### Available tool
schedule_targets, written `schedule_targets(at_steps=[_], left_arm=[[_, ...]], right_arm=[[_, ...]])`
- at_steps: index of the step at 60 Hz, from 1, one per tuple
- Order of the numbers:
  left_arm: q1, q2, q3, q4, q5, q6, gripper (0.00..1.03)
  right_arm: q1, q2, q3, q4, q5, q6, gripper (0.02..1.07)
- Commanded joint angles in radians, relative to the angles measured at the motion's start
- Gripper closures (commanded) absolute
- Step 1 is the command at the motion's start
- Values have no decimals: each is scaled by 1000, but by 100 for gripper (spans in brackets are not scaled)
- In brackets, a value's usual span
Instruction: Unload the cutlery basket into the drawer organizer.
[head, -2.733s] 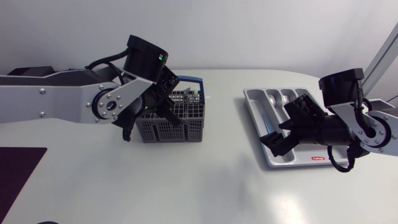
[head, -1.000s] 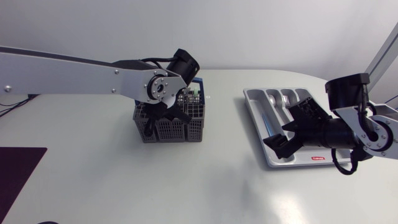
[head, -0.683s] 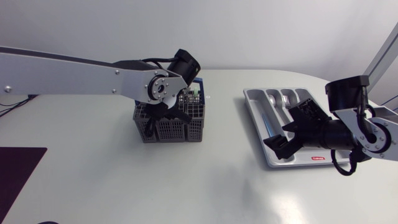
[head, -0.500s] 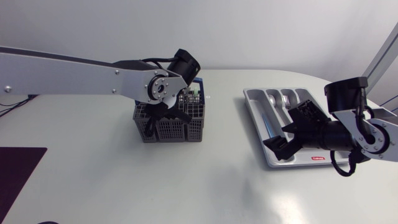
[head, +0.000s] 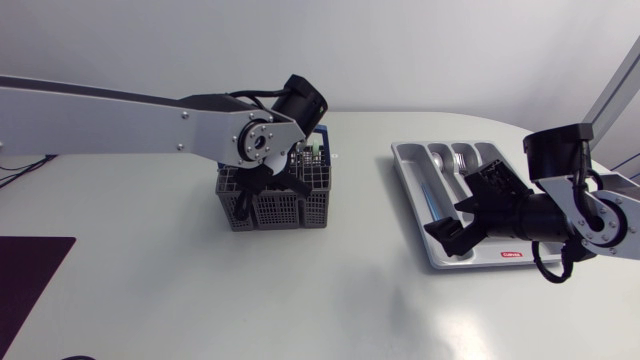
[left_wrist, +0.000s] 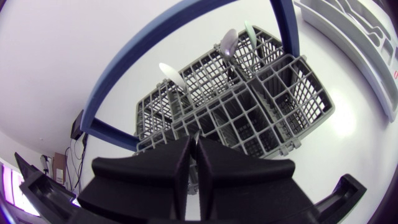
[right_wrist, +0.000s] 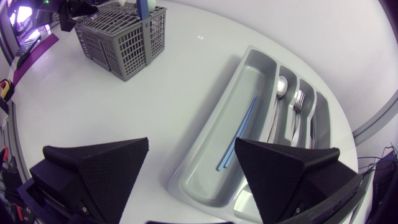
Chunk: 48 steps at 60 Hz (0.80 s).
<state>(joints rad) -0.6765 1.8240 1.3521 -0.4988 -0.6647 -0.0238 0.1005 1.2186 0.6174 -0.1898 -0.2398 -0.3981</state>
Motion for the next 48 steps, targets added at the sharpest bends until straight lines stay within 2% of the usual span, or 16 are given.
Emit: schedule_targets(at_steps=[1,35,48], left_arm=[[-23,-45,-22,16,-21,7,100],[-103,-196,-110,95,-61,133,100],[-150,-227,-139,128,-119,191,100]], right_arm=[[-7,13,-31,7,-7,-22,7],[-4,16,-21,7,-15,-28,7],[-4,19,-21,7,-15,-28,7]])
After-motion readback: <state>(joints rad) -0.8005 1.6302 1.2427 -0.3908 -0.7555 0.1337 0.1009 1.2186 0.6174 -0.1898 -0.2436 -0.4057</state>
